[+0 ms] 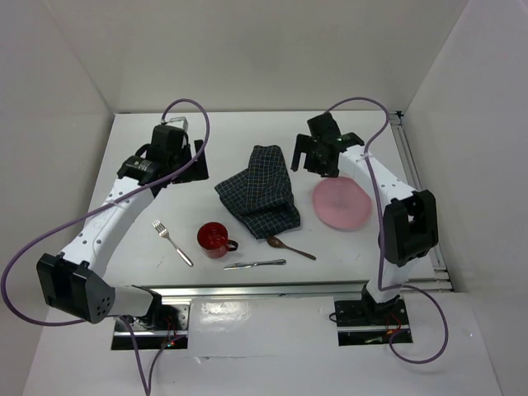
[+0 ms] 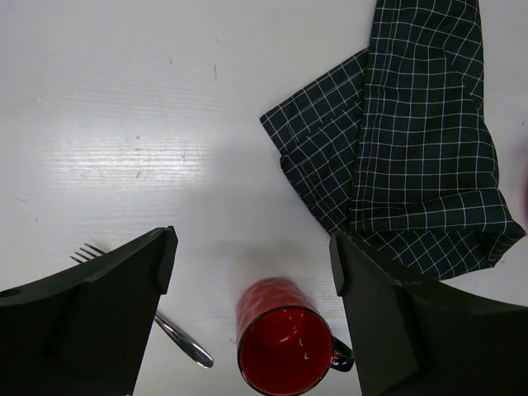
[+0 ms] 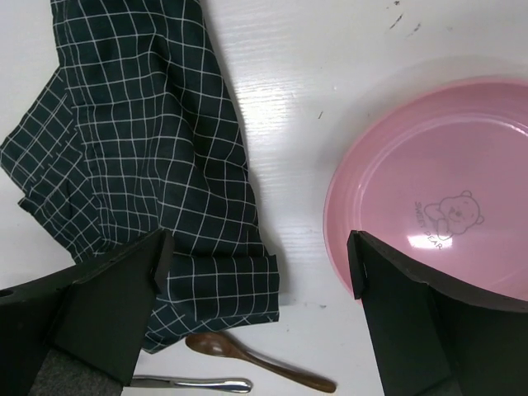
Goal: Set the dinner table for one person
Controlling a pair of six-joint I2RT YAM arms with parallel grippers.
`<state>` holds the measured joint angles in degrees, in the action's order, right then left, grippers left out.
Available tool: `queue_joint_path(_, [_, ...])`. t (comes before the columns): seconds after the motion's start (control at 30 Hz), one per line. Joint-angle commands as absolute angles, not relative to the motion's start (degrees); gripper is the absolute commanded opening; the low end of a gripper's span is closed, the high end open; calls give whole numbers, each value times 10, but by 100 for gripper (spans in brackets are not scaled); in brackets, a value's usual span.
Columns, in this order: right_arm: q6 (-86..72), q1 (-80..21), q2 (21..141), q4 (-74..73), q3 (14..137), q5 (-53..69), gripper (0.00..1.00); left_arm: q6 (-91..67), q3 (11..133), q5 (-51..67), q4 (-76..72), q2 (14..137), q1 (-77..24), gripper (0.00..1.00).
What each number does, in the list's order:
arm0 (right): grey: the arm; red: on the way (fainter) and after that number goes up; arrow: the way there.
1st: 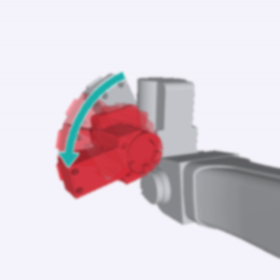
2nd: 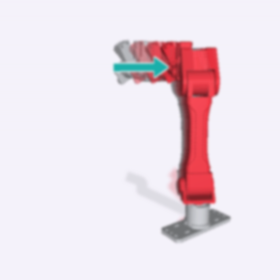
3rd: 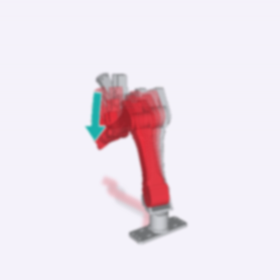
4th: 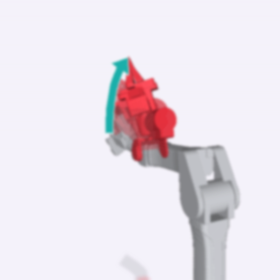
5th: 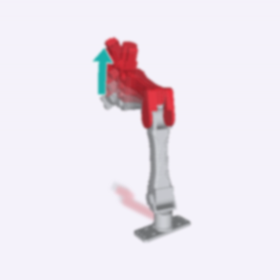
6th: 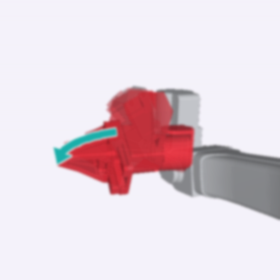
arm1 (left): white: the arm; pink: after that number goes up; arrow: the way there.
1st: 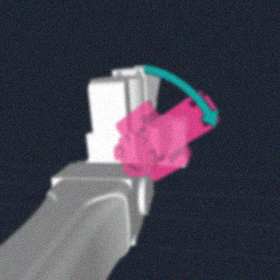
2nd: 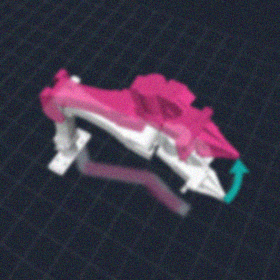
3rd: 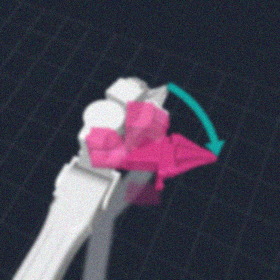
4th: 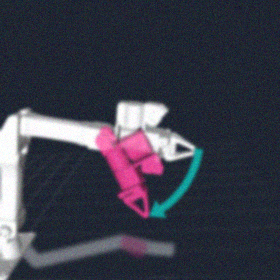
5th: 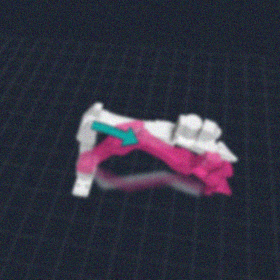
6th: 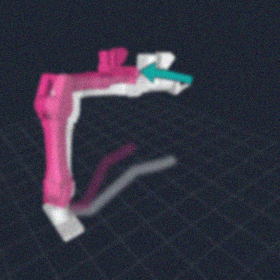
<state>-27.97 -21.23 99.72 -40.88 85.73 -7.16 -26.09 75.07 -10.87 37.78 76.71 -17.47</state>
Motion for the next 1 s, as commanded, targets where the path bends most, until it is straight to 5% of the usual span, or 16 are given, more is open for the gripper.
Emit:
queue_joint_path(0.0, [-267,-214,946,-374,841,-61,100,-273,747,-92,379,757,-172,93])
queue_joint_path(0.4, [-134,-376,906,-328,817,-112,100,-322,736,-23,412,805,-97,86])
queue_joint_path(0.97, [6,-501,1076,-270,823,-144,86,-311,700,70,424,839,-55,86])
